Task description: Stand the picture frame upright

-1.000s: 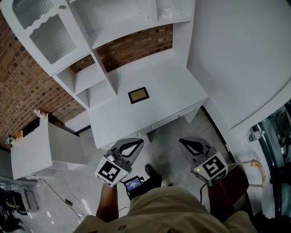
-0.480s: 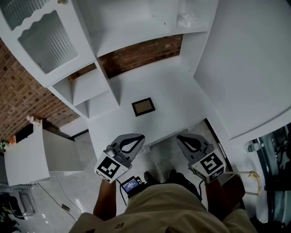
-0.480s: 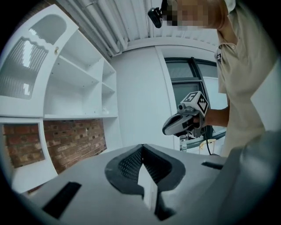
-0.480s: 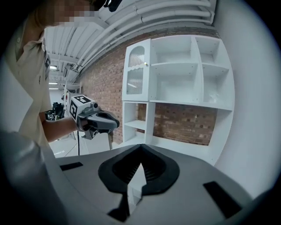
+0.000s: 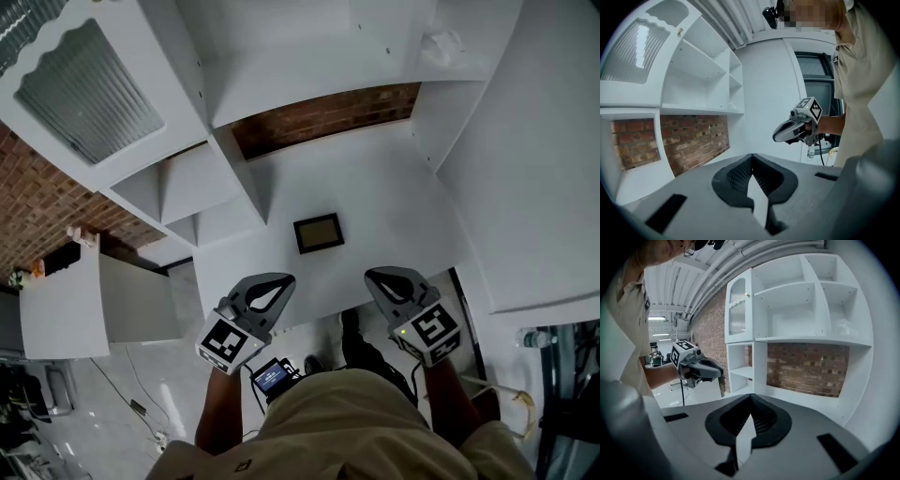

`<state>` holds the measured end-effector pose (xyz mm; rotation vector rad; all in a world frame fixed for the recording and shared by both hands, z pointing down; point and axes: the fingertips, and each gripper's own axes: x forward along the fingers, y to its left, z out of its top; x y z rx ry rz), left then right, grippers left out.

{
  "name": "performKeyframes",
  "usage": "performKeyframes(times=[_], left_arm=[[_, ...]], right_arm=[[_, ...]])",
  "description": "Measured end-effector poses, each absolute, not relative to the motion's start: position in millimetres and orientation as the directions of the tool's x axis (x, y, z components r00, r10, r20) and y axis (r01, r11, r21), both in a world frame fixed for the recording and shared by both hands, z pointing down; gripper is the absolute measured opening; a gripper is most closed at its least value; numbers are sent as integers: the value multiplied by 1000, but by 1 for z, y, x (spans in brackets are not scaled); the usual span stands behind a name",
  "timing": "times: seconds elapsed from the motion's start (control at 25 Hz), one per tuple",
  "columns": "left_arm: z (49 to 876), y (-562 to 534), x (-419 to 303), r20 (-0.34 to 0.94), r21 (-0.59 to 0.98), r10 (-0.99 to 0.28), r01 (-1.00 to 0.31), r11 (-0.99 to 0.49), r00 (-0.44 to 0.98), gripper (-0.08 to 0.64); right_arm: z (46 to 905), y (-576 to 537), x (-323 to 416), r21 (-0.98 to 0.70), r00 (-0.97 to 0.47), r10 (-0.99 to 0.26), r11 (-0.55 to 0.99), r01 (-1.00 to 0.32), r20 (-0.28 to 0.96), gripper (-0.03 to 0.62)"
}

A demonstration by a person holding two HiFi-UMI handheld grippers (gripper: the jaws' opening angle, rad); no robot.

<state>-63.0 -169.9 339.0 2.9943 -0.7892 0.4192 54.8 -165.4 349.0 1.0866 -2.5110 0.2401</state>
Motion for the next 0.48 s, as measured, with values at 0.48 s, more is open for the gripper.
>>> performKeyframes(times=[0.48], left_arm=[[477,-323,-63,422,136,-562,-662,-737,712,8]], right_arm=[[474,-337,63,-83,-651,-480,765,-639,588,6]])
